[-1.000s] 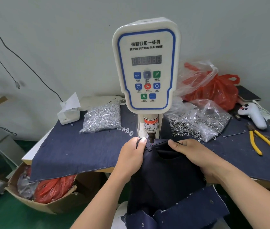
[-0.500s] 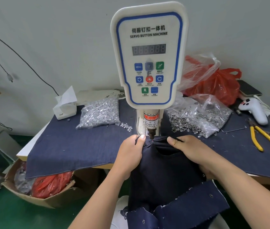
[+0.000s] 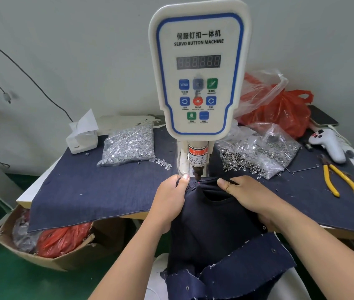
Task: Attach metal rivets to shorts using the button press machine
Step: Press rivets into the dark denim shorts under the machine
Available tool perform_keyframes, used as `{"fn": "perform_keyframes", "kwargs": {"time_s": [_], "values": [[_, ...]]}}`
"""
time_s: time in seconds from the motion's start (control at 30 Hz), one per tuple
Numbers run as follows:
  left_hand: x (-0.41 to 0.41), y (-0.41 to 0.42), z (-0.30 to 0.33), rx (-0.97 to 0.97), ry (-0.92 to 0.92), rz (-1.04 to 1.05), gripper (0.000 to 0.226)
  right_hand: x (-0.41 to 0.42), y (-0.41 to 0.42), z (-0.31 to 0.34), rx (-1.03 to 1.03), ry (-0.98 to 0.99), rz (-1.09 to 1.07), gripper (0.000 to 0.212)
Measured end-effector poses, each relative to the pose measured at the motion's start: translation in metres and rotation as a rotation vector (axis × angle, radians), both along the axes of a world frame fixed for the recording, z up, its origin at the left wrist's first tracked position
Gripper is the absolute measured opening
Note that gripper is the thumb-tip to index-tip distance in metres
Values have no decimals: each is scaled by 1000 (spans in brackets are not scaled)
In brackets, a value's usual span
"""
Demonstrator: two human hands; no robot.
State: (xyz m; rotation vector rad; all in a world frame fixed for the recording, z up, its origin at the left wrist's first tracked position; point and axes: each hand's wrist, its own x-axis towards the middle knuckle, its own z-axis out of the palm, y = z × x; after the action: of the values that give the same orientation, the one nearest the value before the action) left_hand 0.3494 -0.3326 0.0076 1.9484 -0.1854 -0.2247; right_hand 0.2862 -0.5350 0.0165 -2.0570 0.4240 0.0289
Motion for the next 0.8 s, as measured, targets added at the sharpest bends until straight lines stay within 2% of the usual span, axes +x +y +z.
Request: {"fn": "perform_keyframes", "kwargs": {"time_s": [0.3,0.8], "values": [[1,-1,0,-4,30,10,45,-1,2,3,15,-30,13,55],[3,0,-5,-33,45,13,45,1,1,1,69,9,21,45]]}}
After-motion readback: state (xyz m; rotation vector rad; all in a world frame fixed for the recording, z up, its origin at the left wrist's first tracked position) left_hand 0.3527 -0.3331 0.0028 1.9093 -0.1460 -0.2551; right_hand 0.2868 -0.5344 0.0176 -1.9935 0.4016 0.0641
